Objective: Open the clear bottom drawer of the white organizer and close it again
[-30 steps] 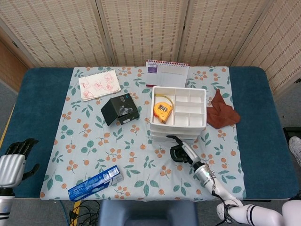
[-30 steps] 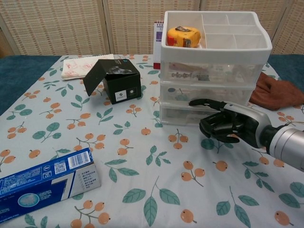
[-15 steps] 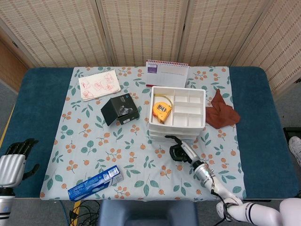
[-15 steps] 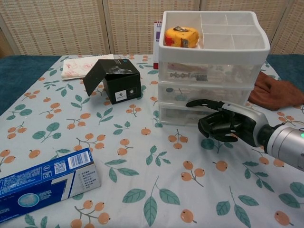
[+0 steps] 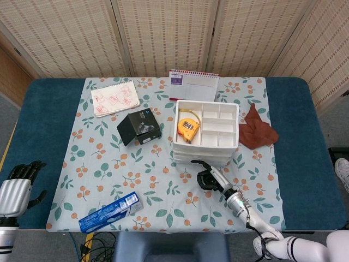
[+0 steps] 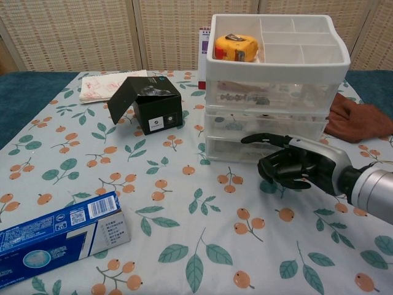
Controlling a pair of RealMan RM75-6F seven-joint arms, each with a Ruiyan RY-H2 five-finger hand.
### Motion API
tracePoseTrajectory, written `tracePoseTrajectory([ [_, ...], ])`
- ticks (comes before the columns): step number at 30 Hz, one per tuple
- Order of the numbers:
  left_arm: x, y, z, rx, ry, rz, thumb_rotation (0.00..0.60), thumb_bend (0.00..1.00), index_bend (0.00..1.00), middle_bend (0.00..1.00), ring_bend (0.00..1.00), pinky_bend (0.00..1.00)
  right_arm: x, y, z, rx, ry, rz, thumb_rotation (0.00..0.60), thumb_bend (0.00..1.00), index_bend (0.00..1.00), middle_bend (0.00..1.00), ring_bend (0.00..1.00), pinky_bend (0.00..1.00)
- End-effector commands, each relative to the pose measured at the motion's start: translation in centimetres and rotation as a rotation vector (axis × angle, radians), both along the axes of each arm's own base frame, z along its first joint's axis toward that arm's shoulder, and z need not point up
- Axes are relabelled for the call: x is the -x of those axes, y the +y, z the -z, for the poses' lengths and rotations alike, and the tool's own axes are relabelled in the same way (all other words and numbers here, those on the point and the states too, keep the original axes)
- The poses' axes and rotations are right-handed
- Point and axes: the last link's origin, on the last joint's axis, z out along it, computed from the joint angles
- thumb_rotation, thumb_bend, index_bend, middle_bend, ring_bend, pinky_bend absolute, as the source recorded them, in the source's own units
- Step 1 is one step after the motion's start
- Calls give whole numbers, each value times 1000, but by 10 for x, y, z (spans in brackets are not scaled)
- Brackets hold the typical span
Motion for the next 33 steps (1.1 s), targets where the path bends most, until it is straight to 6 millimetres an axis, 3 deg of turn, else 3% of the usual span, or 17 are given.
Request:
tracePoseTrajectory([
  [1, 0, 0, 0, 1, -1, 0, 600, 244, 201, 190, 213, 152, 1, 3, -1, -6, 4, -5, 600, 661, 273, 727, 892, 999],
  [9, -2, 1, 2, 9, -11, 9, 600, 244, 201, 191, 213, 151, 2, 15, -7, -8, 13, -25, 600, 660, 265, 728, 892, 999],
  [12, -3, 2, 2, 8, -11, 10, 600, 244, 201, 190, 213, 151, 3, 22, -13, -18, 31, -49, 600, 660, 187, 727, 893, 999],
  [17, -3, 2, 3, 14, -9, 10, 600, 244, 201, 191, 213, 151, -5, 33, -33, 35, 95, -162, 600, 661, 150, 727, 893, 998],
  [23, -4, 2, 3, 14, -10, 13, 600, 244, 201, 190, 213, 151, -9, 32, -61, 178, 215, -238, 600, 661, 136, 727, 892, 999],
  [33, -4, 3, 6, 22, -13, 14, 600, 244, 201, 191, 213, 151, 4, 23, -81, 261, 359, -212, 600, 661, 135, 727, 893, 1000],
])
